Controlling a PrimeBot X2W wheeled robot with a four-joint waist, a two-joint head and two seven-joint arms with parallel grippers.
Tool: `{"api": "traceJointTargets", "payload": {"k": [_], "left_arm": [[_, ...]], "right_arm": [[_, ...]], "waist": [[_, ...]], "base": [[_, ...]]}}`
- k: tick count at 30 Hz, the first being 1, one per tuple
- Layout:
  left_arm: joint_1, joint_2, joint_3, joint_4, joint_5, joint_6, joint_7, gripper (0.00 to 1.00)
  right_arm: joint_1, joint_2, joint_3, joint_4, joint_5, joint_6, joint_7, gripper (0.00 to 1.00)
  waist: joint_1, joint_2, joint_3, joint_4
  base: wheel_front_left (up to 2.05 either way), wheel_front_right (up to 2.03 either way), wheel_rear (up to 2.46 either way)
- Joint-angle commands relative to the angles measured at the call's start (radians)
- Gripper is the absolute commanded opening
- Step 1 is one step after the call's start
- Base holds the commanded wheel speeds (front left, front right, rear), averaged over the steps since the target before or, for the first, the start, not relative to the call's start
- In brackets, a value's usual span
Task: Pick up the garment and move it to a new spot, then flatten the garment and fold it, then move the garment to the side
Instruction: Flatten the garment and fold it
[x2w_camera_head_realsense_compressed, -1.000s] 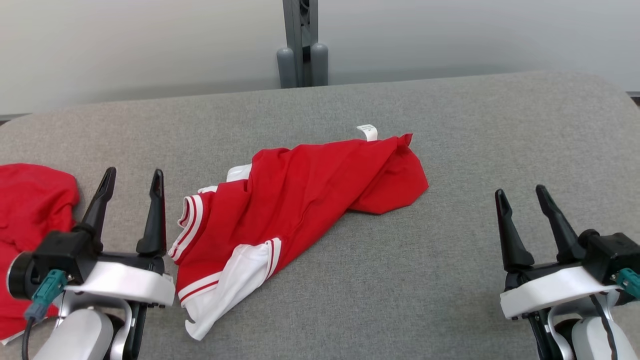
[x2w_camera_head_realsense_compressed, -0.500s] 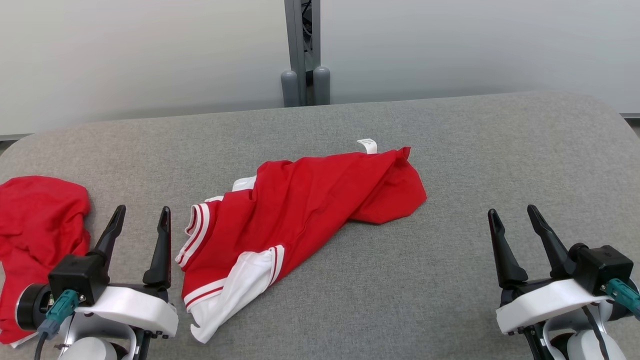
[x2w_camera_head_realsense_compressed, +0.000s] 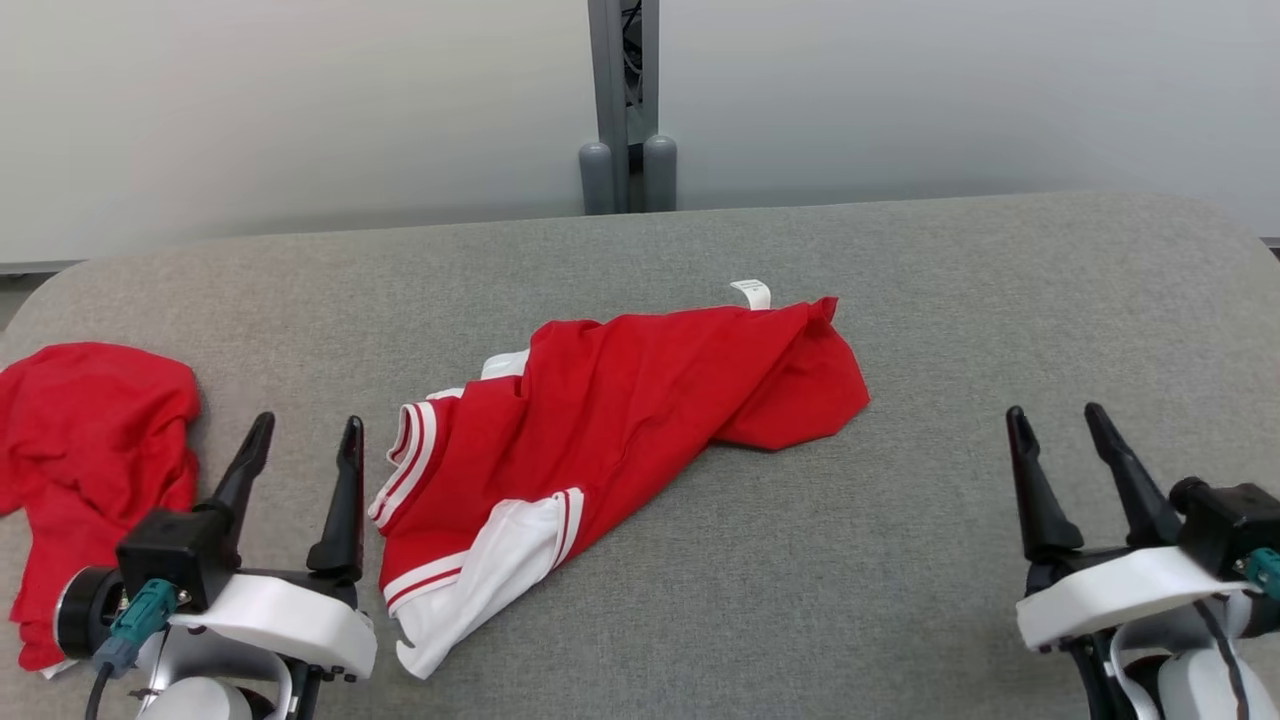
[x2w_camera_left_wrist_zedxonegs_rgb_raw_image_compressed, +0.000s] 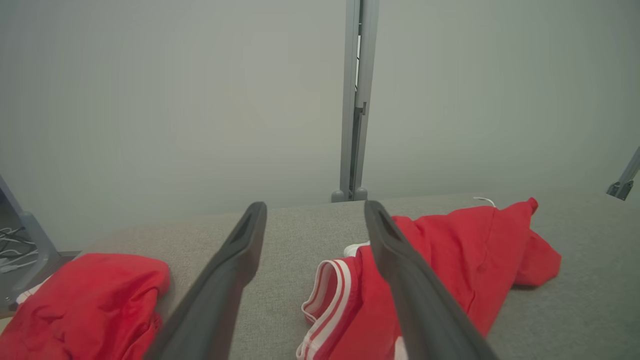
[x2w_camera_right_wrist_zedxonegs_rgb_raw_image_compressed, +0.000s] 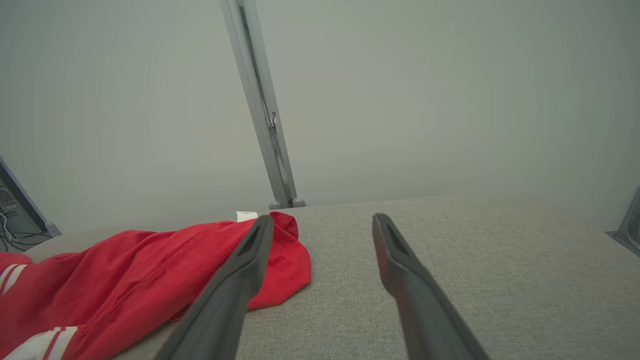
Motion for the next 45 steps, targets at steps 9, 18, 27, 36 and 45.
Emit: {"api": "traceJointTargets", "payload": {"k": [9, 18, 27, 36, 45], "left_arm": [[-0.047, -0.067, -0.045, 0.050, 0.002, -0.027, -0.023, 1.00], [-0.116, -0.114, -0.059, 0.128, 0.007, -0.085, -0.067, 1.00], [-0.182, -0.161, -0.072, 0.191, 0.024, -0.133, -0.087, 1.00], [-0.196, -0.161, -0.040, 0.221, 0.034, -0.149, -0.094, 1.00], [-0.183, -0.144, -0.002, 0.204, 0.043, -0.148, -0.096, 1.00]], "right_arm": [[-0.143, -0.063, -0.059, 0.128, 0.032, 0.002, 0.021, 1.00], [-0.337, -0.158, 0.074, 0.327, 0.084, 0.002, 0.078, 1.00], [-0.485, -0.199, 0.132, 0.544, 0.118, 0.001, 0.125, 0.29], [-0.541, -0.214, 0.202, 0.515, 0.134, 0.001, 0.007, 0.00], [-0.372, -0.213, 0.274, 0.262, 0.077, 0.001, -0.072, 0.00]], "waist": [[0.0000, -0.0001, 0.067, 0.152], [0.0000, -0.0001, 0.137, 0.238], [0.0000, -0.0001, 0.186, 0.278], [0.0000, -0.0001, 0.202, 0.229], [0.0000, -0.0001, 0.211, 0.144]], "base": [[0.00, 0.00, 0.00], [0.00, 0.00, 0.00], [0.00, 0.00, 0.00], [0.00, 0.00, 0.00], [0.00, 0.00, 0.00]]}}
